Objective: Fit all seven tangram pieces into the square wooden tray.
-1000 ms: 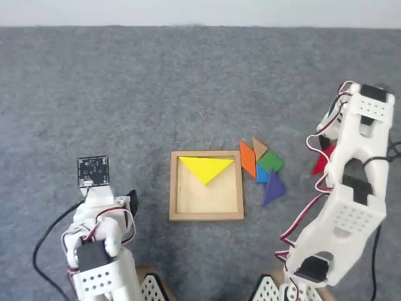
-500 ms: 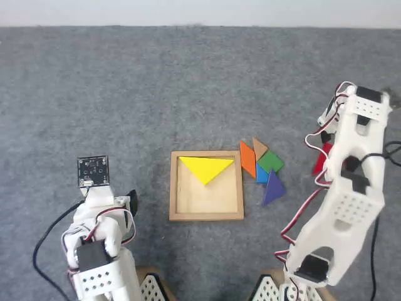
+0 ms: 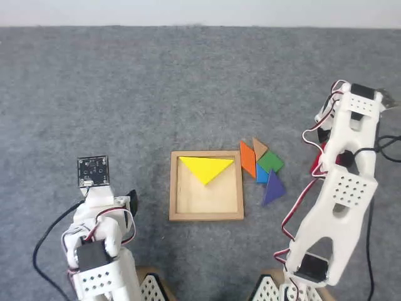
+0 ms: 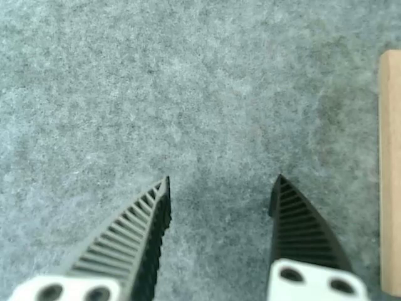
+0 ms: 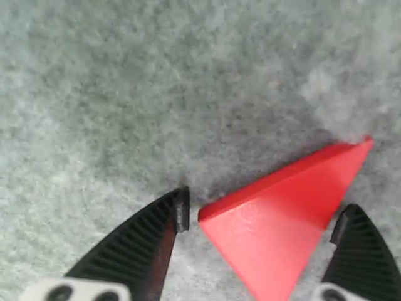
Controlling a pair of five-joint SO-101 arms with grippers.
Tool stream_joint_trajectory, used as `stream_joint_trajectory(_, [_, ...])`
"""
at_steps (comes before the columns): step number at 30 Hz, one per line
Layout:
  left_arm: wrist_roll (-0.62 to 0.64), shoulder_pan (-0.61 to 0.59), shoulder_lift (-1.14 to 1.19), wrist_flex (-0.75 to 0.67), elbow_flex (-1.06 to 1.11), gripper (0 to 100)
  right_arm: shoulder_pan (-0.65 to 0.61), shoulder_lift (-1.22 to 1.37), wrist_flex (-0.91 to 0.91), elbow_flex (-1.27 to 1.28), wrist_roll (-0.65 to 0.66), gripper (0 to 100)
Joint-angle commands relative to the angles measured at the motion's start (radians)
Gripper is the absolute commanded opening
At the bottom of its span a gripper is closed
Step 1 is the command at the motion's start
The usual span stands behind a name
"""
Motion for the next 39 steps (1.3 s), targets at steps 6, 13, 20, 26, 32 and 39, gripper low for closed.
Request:
stream_joint_trajectory(6, [0.009, -0.005, -0.015, 0.005, -0.008, 24, -0.045, 0.025, 0.088, -0.091, 0.064, 29.2])
stream_joint_trajectory(13, [0.009, -0.005, -0.015, 0.005, -0.008, 24, -0.038, 0.024, 0.111, -0.091, 0.068, 25.8])
stream_joint_trajectory(20, [0.009, -0.005, -0.015, 0.005, -0.008, 24, -0.061, -0.044, 0.2, -0.11, 0.072, 24.6])
stream_joint_trajectory(26, [0.009, -0.005, -0.015, 0.005, -0.008, 24, -0.11, -0.117, 0.277, -0.11, 0.133, 24.5])
stream_joint_trajectory(32, [0.009, -0.005, -0.015, 0.005, -0.008, 24, -0.165, -0.22, 0.329, -0.104, 0.141, 24.5])
stream_joint_trajectory(39, [0.009, -0.005, -0.015, 0.005, -0.008, 24, -0.162, -0.202, 0.292, -0.051, 0.135, 31.1])
